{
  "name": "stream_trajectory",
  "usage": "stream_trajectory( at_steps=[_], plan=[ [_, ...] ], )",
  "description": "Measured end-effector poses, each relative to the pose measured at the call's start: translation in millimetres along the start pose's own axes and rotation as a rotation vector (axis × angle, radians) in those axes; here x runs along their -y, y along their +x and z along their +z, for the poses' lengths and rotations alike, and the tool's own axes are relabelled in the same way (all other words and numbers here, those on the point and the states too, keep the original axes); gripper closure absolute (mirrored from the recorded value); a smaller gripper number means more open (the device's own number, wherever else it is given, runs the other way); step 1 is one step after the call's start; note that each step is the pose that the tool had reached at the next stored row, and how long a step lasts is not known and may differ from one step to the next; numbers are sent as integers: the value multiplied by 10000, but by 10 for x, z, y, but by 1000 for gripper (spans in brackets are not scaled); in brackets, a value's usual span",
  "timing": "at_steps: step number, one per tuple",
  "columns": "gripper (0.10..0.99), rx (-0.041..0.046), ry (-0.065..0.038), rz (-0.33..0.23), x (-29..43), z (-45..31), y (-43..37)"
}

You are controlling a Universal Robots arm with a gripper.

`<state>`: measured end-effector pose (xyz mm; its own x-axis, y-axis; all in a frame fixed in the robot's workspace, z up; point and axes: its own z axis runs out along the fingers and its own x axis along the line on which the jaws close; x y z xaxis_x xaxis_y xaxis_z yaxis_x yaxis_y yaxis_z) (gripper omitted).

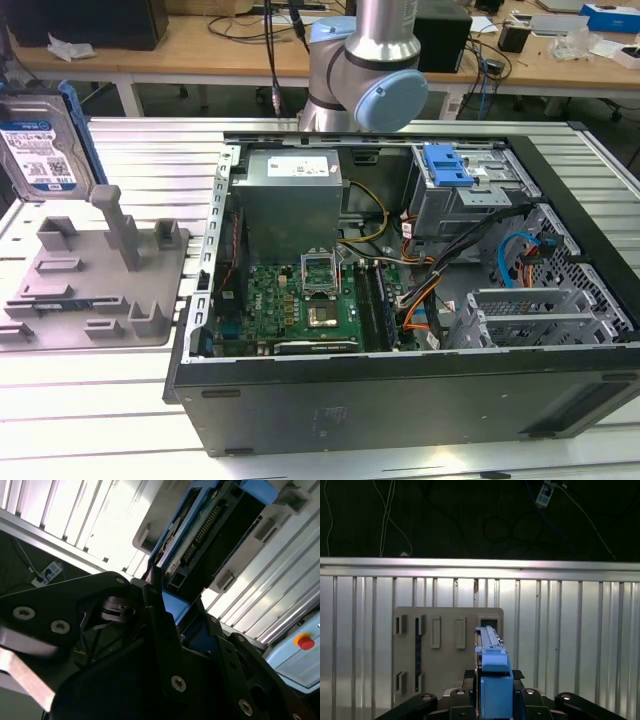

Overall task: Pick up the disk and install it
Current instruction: 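Pick up the disk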

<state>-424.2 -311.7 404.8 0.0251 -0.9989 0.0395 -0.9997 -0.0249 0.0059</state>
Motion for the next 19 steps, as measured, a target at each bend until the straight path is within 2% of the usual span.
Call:
stream_trajectory(
  at_steps=[10, 11, 16, 19],
  plan=[
    [718, -185, -5, 2, 11, -359, 5],
    [718, -217, -5, 1, 12, -415, 5],
    [718, -315, -7, 2, 16, -601, 7],
    [718, -394, -9, 2, 19, -745, 9]
  ],
)
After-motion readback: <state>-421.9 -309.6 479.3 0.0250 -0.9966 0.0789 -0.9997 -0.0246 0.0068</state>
